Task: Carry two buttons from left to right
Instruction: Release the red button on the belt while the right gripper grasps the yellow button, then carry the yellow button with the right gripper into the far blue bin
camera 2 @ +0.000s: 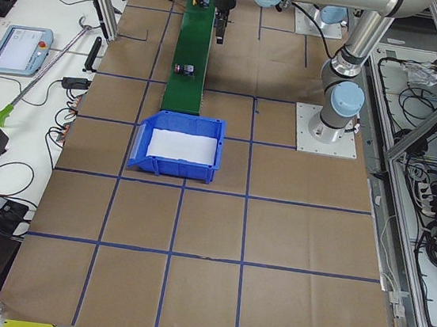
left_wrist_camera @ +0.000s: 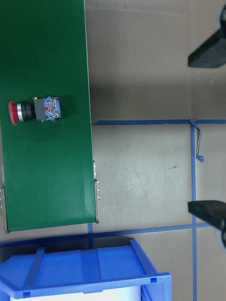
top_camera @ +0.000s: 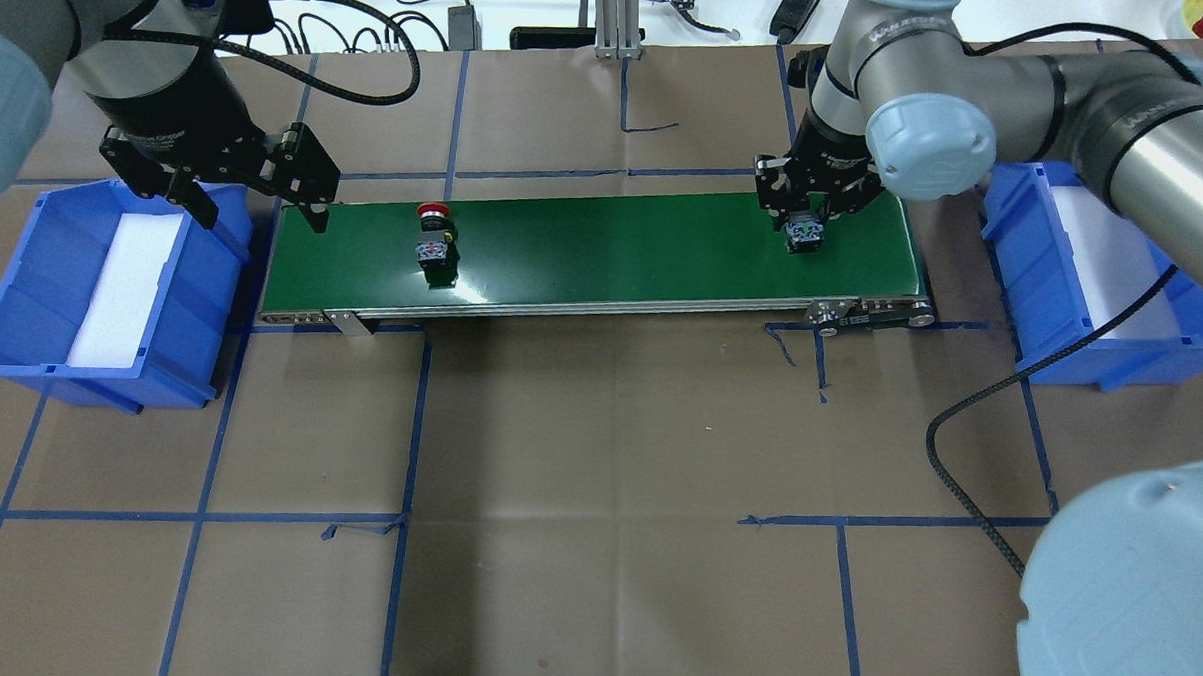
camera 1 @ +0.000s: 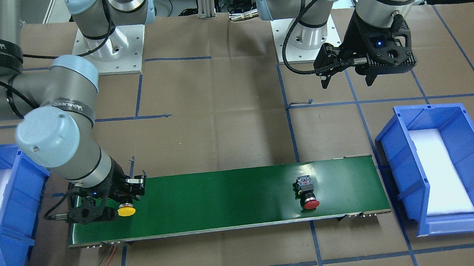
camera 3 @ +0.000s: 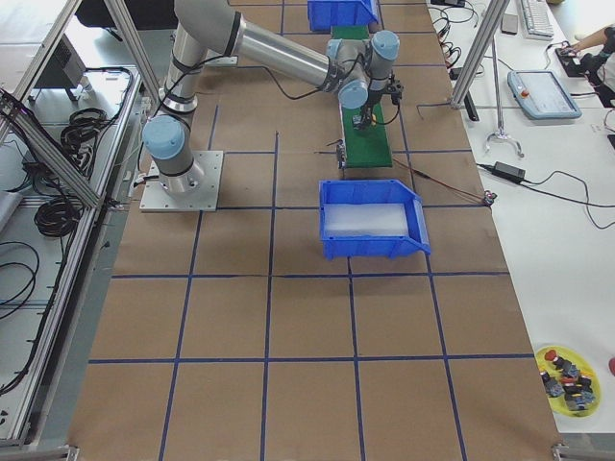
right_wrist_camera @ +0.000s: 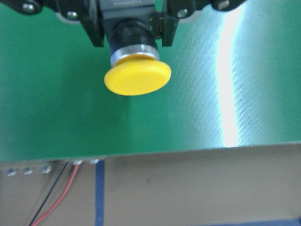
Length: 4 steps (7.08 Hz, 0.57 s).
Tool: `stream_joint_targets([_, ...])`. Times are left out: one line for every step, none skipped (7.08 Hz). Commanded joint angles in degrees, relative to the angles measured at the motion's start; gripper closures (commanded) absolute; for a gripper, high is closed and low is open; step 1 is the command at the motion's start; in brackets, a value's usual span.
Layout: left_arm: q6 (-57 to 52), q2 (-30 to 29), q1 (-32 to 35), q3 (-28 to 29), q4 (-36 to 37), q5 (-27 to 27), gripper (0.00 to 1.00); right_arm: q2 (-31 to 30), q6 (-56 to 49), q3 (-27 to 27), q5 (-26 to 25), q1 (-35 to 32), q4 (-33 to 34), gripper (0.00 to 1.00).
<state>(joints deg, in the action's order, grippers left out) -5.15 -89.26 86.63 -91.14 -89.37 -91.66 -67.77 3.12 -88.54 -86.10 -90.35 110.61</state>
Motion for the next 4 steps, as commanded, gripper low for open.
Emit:
stream_joint_targets([0.3, 0.2, 0.0, 0.5, 0.6, 2.7, 0.00, -5.2, -7.8, 5.4, -0.1, 8.3, -8.9, 0.96])
stream_joint_targets([0.6, 0.3, -0.1, 0.6, 0.6, 2.3, 0.00, -5.4, -16.6, 8.4, -0.2, 14.6, -12.3, 0.96])
stream_joint_targets([0.6, 0.4, -0.1, 0.6, 0.6, 1.8, 0.00, -5.3, -23.7, 9.9, -2.2, 20.3, -15.0, 0.95])
stream_joint_targets([0.6, 0.3, -0.1, 0.7, 0.6, 1.1, 0.00, -4.6, -29.3, 9.6, -6.7, 25.1, -15.1, 0.95])
